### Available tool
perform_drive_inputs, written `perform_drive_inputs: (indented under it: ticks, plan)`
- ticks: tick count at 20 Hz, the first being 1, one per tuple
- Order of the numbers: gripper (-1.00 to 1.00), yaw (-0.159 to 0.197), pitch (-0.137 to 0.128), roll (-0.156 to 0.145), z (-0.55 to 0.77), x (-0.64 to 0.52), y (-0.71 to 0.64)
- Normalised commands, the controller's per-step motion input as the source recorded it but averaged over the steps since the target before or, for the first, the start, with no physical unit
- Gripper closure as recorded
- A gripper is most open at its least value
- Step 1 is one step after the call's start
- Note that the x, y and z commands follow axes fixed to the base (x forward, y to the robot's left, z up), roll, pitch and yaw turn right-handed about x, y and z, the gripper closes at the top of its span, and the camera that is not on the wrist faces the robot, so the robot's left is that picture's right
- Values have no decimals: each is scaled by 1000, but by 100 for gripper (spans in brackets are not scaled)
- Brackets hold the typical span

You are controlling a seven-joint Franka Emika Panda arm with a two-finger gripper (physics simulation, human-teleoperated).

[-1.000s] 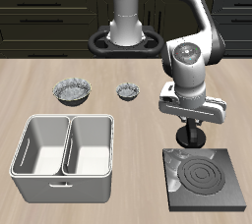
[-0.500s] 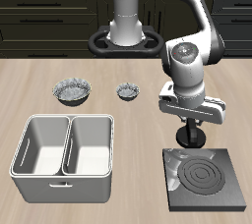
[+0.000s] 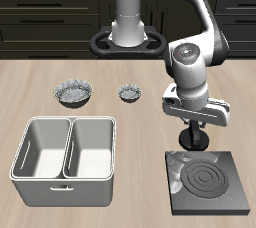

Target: Turn off the flat stove and place the smallest bowl on it

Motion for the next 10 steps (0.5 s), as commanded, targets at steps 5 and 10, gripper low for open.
perform_drive_inputs:
  ticks: [5,10]
  plan:
    - [100,68,8,-22,16,12,-27]
    - [-100,94,6,-5,18,-41,12]
